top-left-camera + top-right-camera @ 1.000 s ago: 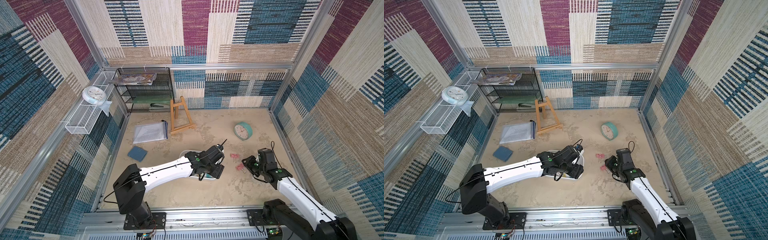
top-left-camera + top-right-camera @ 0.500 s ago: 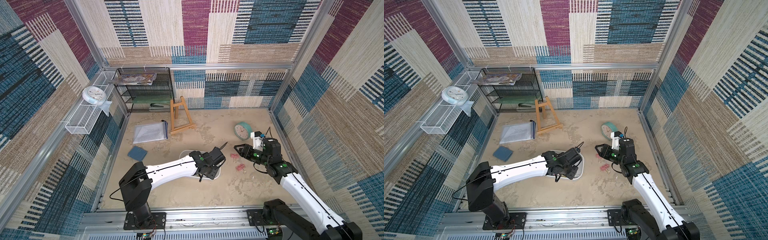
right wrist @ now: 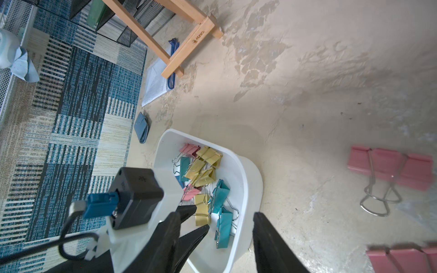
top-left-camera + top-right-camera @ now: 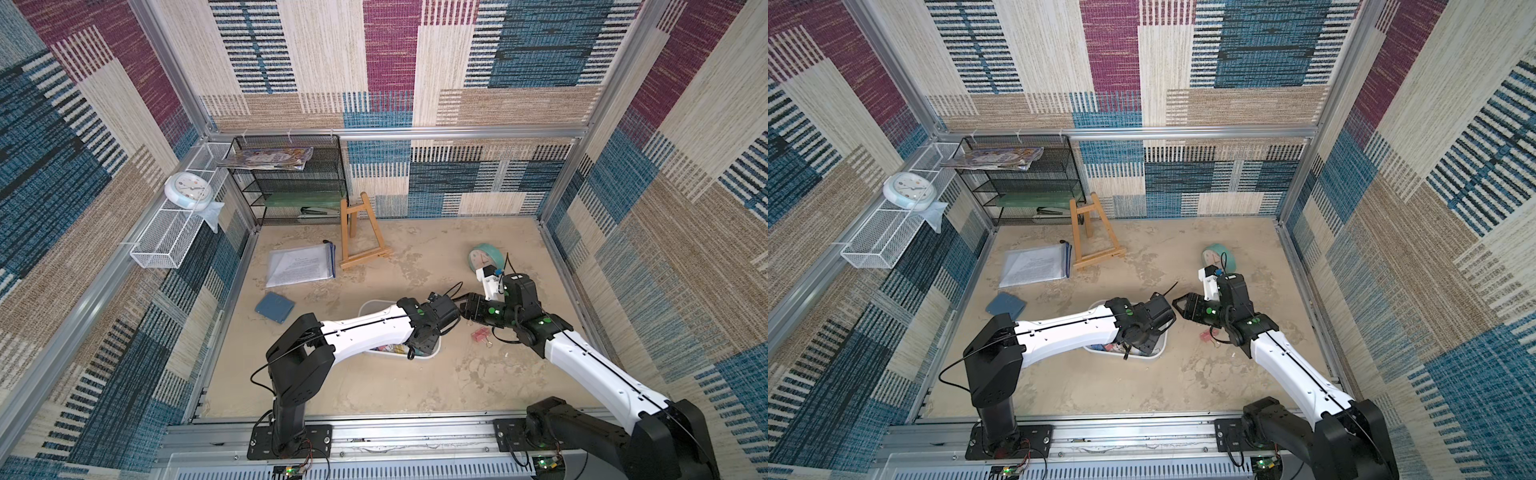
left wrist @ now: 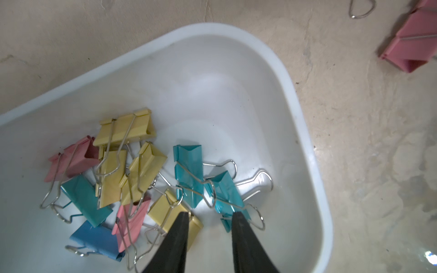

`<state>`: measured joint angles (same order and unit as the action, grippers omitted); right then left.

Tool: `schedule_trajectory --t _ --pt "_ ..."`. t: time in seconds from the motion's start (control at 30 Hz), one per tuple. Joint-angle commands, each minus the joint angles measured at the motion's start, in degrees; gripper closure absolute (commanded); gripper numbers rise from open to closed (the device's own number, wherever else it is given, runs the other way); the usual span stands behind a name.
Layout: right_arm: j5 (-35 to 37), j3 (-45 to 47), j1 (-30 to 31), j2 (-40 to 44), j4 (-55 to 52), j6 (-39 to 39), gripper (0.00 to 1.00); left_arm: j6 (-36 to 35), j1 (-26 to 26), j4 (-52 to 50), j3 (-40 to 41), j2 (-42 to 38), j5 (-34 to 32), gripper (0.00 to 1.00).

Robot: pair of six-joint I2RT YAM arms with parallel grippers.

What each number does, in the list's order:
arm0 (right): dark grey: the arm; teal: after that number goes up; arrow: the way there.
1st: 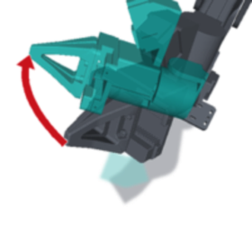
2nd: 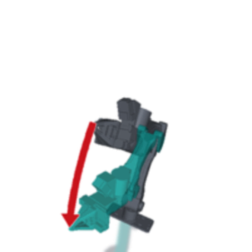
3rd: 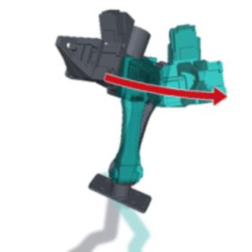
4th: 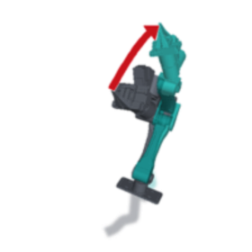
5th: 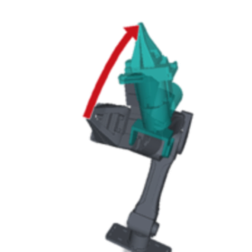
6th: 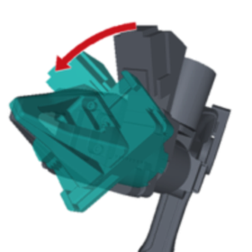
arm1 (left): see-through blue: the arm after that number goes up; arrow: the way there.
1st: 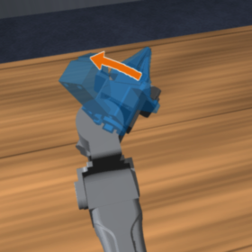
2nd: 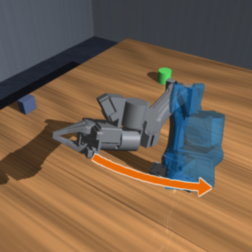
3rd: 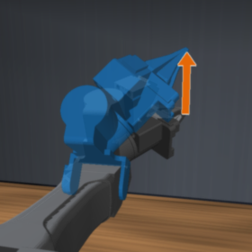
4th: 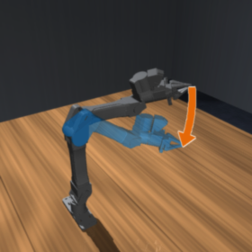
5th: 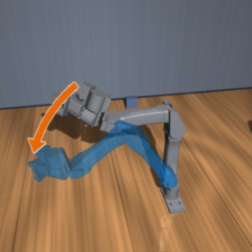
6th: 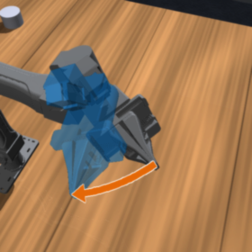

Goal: Take out the binder clips from the storage box
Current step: Pick up the binder clip from the storage box.

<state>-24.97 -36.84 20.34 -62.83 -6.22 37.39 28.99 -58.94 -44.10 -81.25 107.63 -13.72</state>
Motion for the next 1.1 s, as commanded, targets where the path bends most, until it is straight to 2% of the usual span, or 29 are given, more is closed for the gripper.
schedule_trajectory --t 0.0,0.2,0.67,0.73,0.9,1.07 --pt "-1.7 0.5 0.5 -1.5 1.8 -0.4 0.46 0.7 0.2 -1.5 -0.7 0.9 -2.1 0.66" --pt "-5.7 2.9 0.9 -4.5 3.9 0.3 0.48 0.4 0.6 -1.5 -2.2 3.1 -2.1 0.70" --pt "-5.5 2.8 1.1 -6.9 4.2 0.3 0.48 -0.5 0.9 -1.7 -2.6 5.5 -3.8 0.79" --pt "-5.5 2.6 1.2 -7.0 4.1 0.3 0.49 -0.5 0.9 -1.7 -2.6 5.6 -3.9 0.81" --pt "-5.4 2.3 1.2 -7.3 4.0 0.2 0.49 -0.5 0.9 -1.6 -2.9 5.5 -3.8 0.94" --pt "-5.9 2.3 1.4 -7.5 4.4 0.1 0.49 -0.3 0.9 -1.7 -3.5 4.9 -4.6 0.96"
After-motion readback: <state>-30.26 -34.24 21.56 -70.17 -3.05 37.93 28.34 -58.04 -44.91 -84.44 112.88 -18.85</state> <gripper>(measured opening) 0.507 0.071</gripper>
